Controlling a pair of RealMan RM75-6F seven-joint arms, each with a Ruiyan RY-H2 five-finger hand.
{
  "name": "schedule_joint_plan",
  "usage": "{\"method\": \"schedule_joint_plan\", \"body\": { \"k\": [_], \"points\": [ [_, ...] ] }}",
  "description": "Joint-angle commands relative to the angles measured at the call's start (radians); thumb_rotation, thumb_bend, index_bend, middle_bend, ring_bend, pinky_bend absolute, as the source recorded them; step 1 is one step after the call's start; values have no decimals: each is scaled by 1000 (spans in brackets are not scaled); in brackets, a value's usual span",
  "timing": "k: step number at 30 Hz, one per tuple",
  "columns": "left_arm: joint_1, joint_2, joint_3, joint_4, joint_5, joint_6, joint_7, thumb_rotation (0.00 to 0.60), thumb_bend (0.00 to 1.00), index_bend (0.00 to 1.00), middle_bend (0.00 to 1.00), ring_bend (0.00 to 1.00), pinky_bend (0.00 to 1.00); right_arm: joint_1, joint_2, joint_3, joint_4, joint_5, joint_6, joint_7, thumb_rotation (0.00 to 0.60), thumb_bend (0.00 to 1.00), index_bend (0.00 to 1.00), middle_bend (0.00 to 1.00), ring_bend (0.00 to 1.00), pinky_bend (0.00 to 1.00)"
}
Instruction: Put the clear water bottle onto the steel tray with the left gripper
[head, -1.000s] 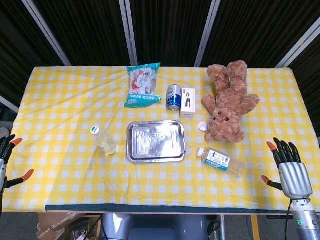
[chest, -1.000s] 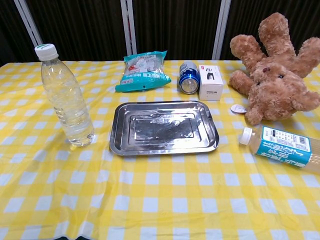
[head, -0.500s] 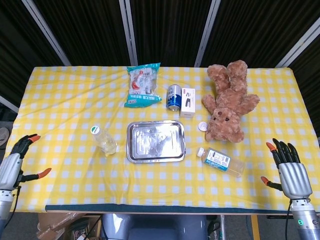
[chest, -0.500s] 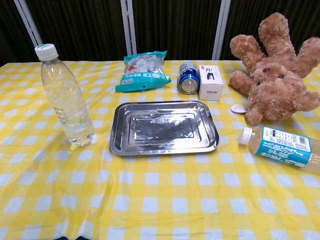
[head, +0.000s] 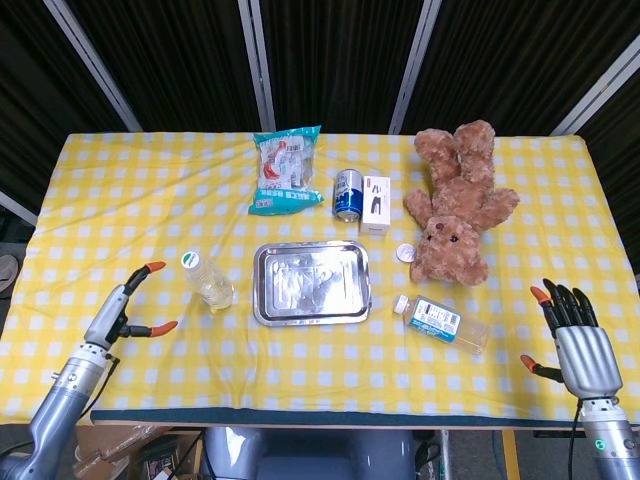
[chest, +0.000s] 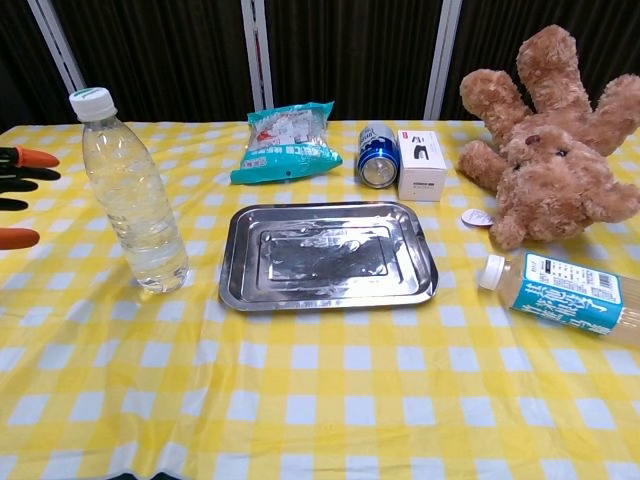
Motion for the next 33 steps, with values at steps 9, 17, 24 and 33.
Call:
{"method": "schedule_joint_plan", "body": {
  "k": [9, 17, 24, 33],
  "points": [
    [-59, -139, -37, 85, -72, -30, 60, 600, 147, 137, 78, 0, 0, 2, 2, -2, -2, 6, -12, 3, 600, 49, 97, 0, 0, 0],
    [-98, -229, -65, 106, -98, -23, 129, 600, 154, 146, 101, 0, 0, 2, 5, -1, 1, 12, -16, 8, 600, 49, 97, 0, 0, 0],
    [-106, -270, -86, 108, -111, 9, 161, 600, 268, 218, 201, 0, 0, 3, 6, -3, 0, 10, -18, 11, 600, 49, 97, 0, 0, 0],
    [-109, -337, -101, 144, -149, 47, 220, 600, 325, 271, 247, 0, 0, 1, 9, -6, -4, 4, -15, 14, 600, 49, 97, 0, 0, 0]
  ]
}}
